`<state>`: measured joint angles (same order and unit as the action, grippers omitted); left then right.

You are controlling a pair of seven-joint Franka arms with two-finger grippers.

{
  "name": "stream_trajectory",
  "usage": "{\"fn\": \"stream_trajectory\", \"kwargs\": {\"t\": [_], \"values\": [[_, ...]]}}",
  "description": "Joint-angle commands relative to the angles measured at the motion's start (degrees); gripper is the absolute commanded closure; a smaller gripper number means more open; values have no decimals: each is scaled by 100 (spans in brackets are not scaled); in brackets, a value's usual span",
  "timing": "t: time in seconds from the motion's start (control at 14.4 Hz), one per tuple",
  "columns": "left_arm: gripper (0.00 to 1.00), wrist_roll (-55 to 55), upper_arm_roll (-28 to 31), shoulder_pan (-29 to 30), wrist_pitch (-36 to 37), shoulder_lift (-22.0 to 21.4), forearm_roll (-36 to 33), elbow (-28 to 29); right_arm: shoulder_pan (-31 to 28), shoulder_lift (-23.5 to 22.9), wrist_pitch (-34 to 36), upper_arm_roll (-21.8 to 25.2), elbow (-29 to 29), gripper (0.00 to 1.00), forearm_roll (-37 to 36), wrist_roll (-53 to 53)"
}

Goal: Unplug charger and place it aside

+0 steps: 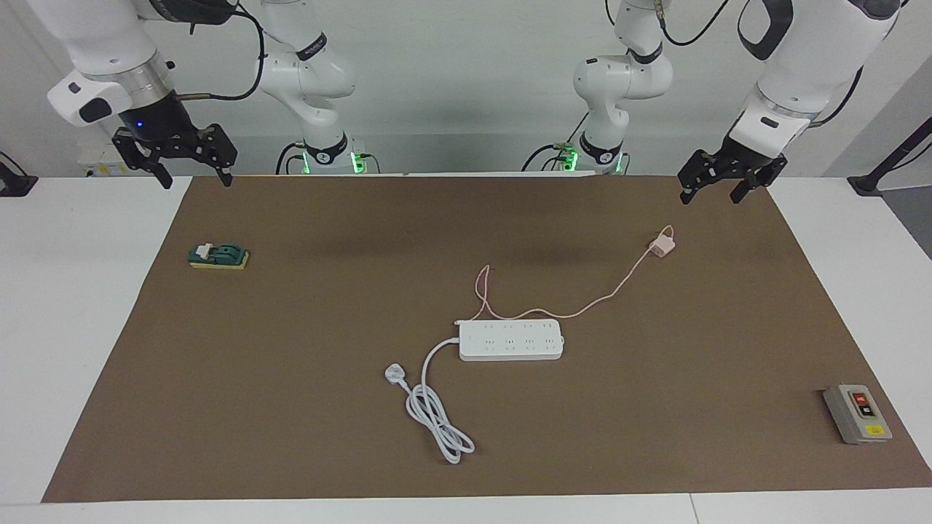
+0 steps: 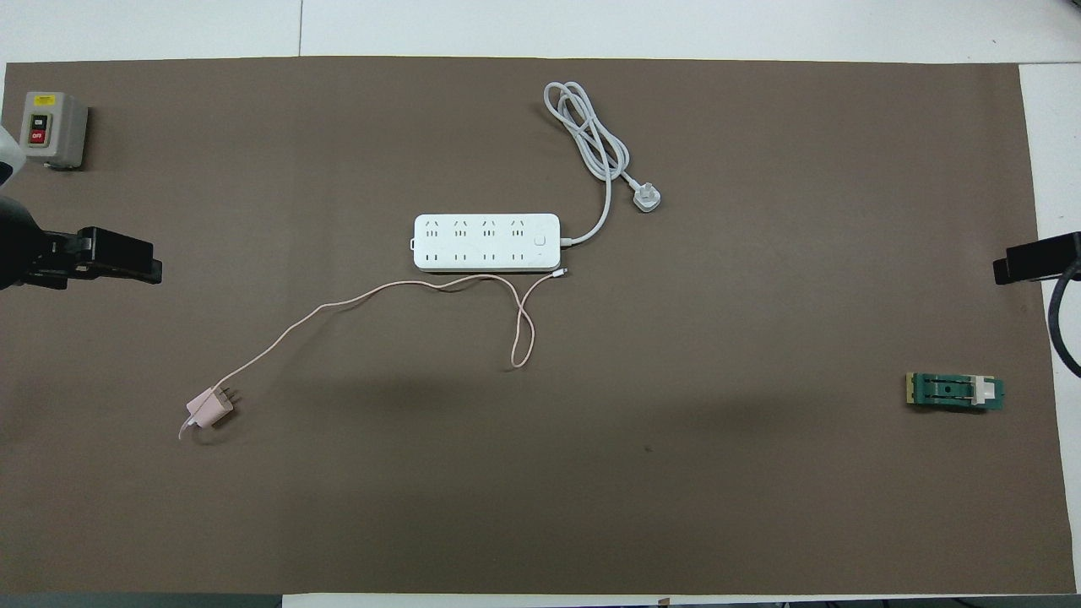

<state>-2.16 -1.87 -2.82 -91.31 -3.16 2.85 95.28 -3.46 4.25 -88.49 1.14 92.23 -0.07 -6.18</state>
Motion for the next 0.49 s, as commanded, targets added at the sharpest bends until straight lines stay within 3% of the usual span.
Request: {"fn": "stream_trajectory", "kwargs": {"t": [0.0, 0.42], "values": [[0, 136, 108, -139, 26, 35, -188, -62, -67, 120, -71, -44, 120, 0, 103, 64], [0, 75, 108, -139, -106, 26, -346, 17, -67, 120, -71, -44, 120, 0, 103, 64]]}}
